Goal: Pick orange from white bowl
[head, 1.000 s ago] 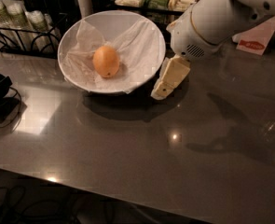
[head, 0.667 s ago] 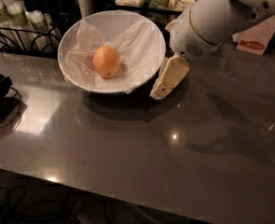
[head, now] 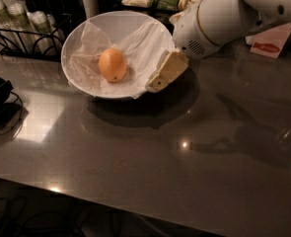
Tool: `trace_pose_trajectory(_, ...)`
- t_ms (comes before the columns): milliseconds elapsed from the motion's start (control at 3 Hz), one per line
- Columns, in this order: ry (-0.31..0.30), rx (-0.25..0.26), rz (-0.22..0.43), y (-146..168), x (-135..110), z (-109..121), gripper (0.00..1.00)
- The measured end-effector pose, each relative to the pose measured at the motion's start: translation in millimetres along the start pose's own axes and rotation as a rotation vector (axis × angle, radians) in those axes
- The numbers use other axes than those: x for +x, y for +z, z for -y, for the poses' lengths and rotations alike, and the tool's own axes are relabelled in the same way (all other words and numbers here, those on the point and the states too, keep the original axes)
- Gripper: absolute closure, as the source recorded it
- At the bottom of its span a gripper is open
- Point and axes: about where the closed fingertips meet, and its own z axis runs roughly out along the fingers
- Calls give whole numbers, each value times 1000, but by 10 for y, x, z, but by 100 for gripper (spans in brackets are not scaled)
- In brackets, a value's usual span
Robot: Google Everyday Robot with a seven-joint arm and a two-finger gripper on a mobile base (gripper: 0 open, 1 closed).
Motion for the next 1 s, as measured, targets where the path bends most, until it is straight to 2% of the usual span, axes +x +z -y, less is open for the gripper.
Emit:
trace_pose_trajectory(333, 4, -2, 78, 244, -258, 169, 0)
trace_pose_trajectory(667, 4, -3, 79, 247, -259, 169, 0)
trace_pose_trajectory(1000, -25, -44, 113, 525, -380, 169, 0)
